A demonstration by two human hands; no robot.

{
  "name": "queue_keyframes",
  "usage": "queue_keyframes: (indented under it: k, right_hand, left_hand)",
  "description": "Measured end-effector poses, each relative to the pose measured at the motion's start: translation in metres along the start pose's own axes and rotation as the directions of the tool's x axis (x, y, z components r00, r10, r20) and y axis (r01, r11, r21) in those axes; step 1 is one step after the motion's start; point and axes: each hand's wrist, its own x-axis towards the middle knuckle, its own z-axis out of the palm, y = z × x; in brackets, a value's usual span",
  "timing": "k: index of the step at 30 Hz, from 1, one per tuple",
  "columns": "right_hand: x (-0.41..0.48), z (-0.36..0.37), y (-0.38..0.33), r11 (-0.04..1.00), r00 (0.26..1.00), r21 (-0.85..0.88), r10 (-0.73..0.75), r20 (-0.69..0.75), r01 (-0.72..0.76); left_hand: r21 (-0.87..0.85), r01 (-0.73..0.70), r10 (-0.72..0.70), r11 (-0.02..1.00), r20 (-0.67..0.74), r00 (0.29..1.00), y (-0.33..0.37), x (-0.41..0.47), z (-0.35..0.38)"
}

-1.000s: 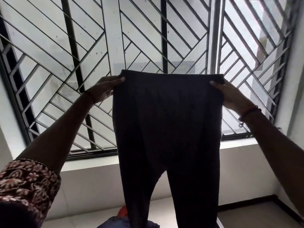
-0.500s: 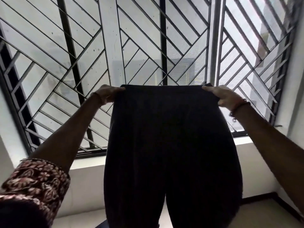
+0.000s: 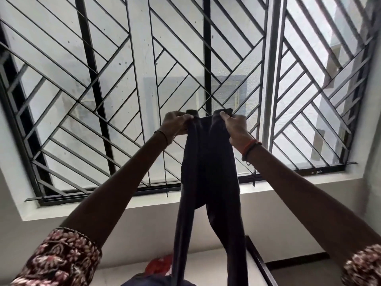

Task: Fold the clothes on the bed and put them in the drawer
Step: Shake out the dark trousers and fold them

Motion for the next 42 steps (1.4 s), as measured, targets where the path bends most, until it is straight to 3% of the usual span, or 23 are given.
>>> queue_keyframes:
  k: [2, 6, 13, 16, 17, 19, 23, 26, 27, 32, 36, 42]
  right_hand:
    - [-0.003, 0.013, -0.005, 0.999, 0.997, -0.014, -0.047, 0.056, 0.048]
    - [-0.011, 0.025, -0.023, 0.991, 0.991, -0.039, -0.127, 0.032, 0.128]
    - [-0.016, 0.02, -0.034, 0.969, 0.965, -0.125, -0.187, 0.186, 0.212]
    - [-0.006, 0.019, -0.03, 0.956, 0.976, -0.211, -0.185, 0.112, 0.206]
    - [-0.003, 0.018, -0.029, 0.96, 0.98, -0.204, -0.177, 0.096, 0.193]
    - [-0.001, 0.015, -0.028, 0.969, 0.986, -0.188, -0.149, 0.074, 0.161]
    - [-0.013, 0.01, -0.026, 0.975, 0.979, -0.133, -0.16, 0.126, 0.176]
    - [-0.023, 0.011, -0.023, 0.978, 0.965, -0.054, -0.19, 0.179, 0.203]
    - [-0.024, 0.01, -0.022, 0.977, 0.963, -0.031, -0.203, 0.179, 0.212]
    - [-0.03, 0.007, -0.024, 0.97, 0.962, 0.099, -0.236, 0.134, 0.224]
    - [-0.029, 0.006, -0.023, 0.966, 0.965, 0.066, -0.253, 0.069, 0.249]
    - [-0.033, -0.006, -0.014, 0.948, 0.947, 0.01, -0.318, 0.048, 0.318]
  left_hand:
    - [0.045, -0.05, 0.049, 0.998, 0.025, 0.999, 0.008, -0.002, 0.013]
    - [0.111, -0.104, 0.102, 0.988, 0.025, 0.994, 0.024, 0.0, 0.024]
    - [-0.039, -0.011, 0.017, 0.999, 0.146, 0.989, 0.026, 0.005, 0.029]
    - [-0.146, 0.019, 0.012, 0.989, 0.207, 0.978, 0.014, 0.012, 0.026]
    - [-0.134, -0.016, 0.045, 0.991, 0.216, 0.975, 0.013, 0.013, 0.025]
    - [0.048, -0.161, 0.145, 0.986, 0.239, 0.96, 0.011, 0.017, 0.019]
    - [0.421, -0.453, 0.3, 0.786, 0.382, 0.874, 0.016, 0.029, 0.008]
    - [0.532, -0.653, 0.361, 0.54, 0.554, 0.75, 0.026, 0.037, 0.008]
    - [0.548, -0.662, 0.33, 0.511, 0.586, 0.74, 0.031, 0.04, 0.008]
    - [0.588, -0.645, 0.215, 0.487, 0.635, 0.742, 0.053, 0.038, 0.019]
    - [0.596, -0.672, 0.173, 0.439, 0.679, 0.714, 0.056, 0.043, 0.025]
    - [0.539, -0.693, 0.247, 0.478, 0.675, 0.695, 0.048, 0.035, 0.022]
